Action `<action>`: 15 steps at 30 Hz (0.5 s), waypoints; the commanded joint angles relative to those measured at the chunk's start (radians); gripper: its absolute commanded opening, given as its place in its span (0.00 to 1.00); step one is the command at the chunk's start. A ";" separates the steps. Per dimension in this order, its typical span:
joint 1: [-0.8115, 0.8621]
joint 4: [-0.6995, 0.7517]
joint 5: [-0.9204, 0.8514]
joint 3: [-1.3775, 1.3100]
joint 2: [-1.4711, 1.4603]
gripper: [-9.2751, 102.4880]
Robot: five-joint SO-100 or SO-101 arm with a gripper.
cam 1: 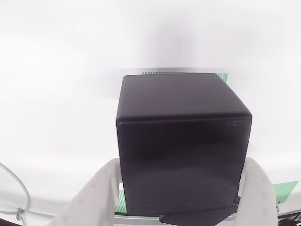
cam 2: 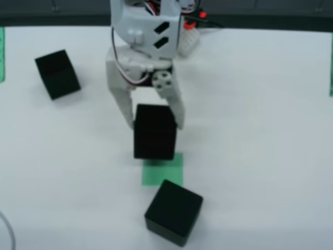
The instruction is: Stack 3 Blocks on the chosen place.
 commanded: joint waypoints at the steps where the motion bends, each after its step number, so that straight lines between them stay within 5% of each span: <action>1: 0.023 -0.064 -0.018 -0.044 -0.023 0.19; 15: -0.002 -0.117 -0.003 -0.054 -0.124 0.19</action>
